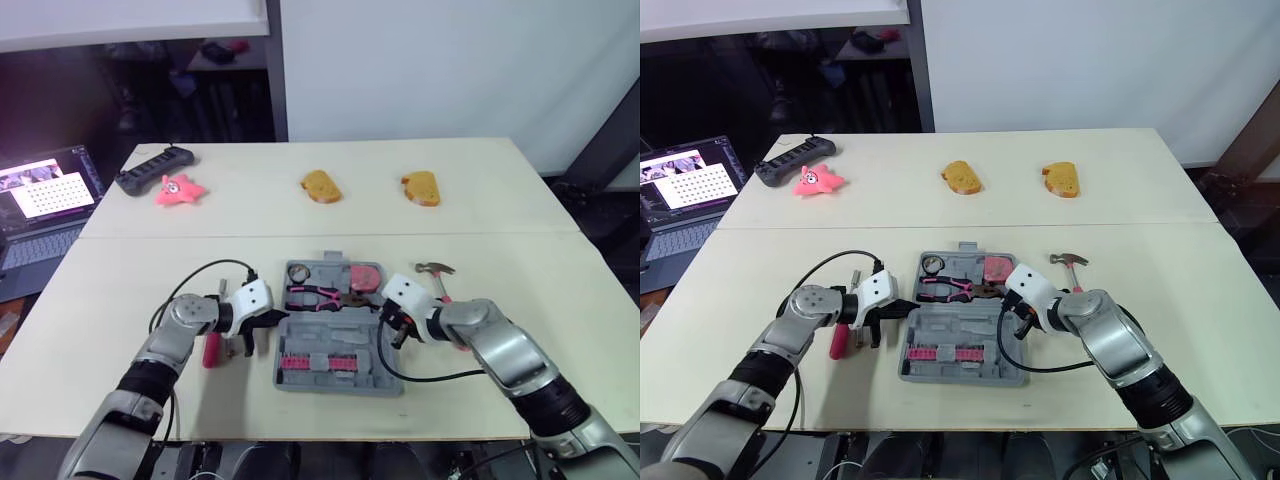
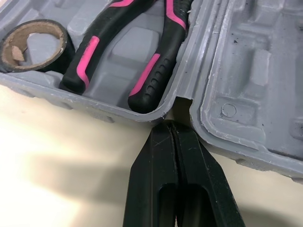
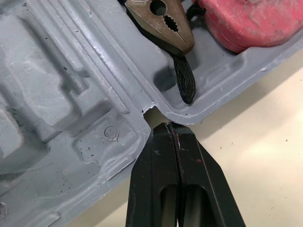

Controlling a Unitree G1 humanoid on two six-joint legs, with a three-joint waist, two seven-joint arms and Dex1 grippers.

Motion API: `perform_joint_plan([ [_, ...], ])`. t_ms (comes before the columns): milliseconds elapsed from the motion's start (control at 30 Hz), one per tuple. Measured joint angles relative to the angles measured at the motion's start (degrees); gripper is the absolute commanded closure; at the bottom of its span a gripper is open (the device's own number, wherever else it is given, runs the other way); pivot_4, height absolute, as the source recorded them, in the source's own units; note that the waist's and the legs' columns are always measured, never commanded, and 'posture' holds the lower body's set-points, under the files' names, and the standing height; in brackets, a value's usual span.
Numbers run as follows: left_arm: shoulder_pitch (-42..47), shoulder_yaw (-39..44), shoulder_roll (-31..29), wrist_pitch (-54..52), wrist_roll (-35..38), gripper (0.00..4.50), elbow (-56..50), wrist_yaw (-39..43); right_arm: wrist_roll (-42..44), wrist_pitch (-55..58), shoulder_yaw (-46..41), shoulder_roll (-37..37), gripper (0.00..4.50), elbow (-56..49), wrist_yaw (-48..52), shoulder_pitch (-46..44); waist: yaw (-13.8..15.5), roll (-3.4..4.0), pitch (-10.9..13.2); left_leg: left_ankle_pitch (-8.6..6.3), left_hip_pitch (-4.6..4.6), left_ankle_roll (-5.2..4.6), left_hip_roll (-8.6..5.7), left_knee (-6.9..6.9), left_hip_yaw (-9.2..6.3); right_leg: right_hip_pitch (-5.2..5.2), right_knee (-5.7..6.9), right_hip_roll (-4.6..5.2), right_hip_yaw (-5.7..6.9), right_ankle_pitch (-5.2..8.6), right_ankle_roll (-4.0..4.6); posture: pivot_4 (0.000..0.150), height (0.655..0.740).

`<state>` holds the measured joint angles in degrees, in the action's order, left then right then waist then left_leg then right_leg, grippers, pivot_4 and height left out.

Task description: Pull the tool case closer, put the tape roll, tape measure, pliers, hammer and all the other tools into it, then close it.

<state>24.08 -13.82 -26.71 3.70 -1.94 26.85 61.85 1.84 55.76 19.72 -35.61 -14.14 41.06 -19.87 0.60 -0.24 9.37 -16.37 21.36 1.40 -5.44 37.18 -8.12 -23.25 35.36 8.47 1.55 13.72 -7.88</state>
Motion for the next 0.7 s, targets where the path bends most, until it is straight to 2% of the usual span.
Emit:
perform_joint_plan([
  [700, -5.2, 0.0, -2.9, -3.4, 1.5, 4.48, -7.4, 0.4, 0.1, 4.6, 0.5, 0.2, 4.50, -4.8, -0.3, 2.1, -0.1, -0.04, -0.1, -0.05, -0.03, -0.08, 0.05, -0.03, 0.02, -0.01, -0.01, -0.02, -0.01, 0.00, 0.00, 0.150, 0.7400],
])
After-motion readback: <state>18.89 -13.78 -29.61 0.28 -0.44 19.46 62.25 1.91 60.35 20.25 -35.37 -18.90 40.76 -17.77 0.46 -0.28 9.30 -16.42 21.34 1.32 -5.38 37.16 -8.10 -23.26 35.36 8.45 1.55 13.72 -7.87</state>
